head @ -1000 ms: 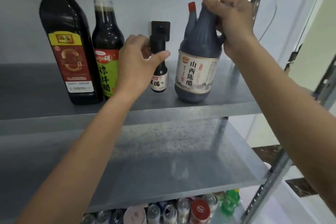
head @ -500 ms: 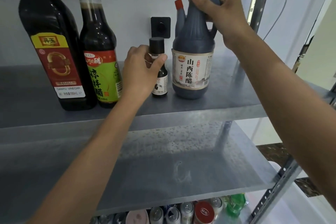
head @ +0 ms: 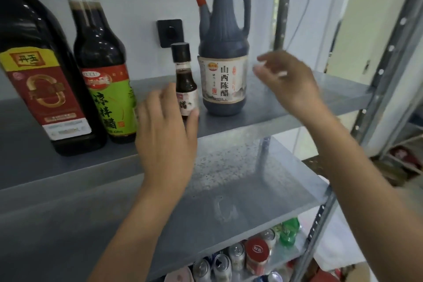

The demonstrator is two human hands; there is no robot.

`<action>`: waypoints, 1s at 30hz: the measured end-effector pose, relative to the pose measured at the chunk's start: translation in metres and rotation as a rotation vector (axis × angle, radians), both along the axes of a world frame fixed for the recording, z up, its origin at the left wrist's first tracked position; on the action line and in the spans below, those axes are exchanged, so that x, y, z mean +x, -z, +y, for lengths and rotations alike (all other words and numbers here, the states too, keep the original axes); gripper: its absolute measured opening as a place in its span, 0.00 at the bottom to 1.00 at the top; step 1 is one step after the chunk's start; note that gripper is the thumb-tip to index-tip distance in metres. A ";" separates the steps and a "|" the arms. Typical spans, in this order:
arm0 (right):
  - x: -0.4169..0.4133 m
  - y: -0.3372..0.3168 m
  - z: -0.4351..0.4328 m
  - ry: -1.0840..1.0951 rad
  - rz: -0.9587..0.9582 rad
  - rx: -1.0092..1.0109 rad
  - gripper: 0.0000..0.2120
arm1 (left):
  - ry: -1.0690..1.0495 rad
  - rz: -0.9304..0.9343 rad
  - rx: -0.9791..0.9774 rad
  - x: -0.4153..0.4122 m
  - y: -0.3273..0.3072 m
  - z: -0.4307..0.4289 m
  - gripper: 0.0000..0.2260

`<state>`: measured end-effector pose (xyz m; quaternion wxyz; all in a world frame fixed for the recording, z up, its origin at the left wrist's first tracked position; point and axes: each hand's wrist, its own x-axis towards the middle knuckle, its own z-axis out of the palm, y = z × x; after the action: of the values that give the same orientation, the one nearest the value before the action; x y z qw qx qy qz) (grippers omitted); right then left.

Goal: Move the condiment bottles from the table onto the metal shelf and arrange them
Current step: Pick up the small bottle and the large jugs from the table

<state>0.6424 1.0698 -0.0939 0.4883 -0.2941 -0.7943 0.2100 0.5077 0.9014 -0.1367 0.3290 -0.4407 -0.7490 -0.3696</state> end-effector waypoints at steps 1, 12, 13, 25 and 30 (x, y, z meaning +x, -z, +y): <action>0.013 0.022 -0.010 0.077 -0.040 0.035 0.13 | 0.068 0.071 0.024 0.009 0.013 -0.007 0.20; 0.118 0.243 -0.262 0.993 -0.371 -0.415 0.19 | 0.906 0.230 -0.500 0.052 0.171 -0.060 0.20; 0.119 0.253 -0.290 1.070 -0.371 -0.472 0.19 | 0.977 0.240 -0.549 0.055 0.179 -0.070 0.20; 0.088 0.275 -0.578 1.823 -0.235 -0.868 0.22 | 1.591 0.729 -0.875 0.119 0.220 -0.217 0.35; 0.051 0.282 -0.679 2.029 -0.087 -0.986 0.22 | 1.805 0.793 -0.862 0.135 0.228 -0.285 0.36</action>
<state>0.6938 0.3904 -0.3755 0.2358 -0.9712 -0.0349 -0.0035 0.6425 0.6165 -0.3647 -0.0289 -0.9981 -0.0539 -0.0116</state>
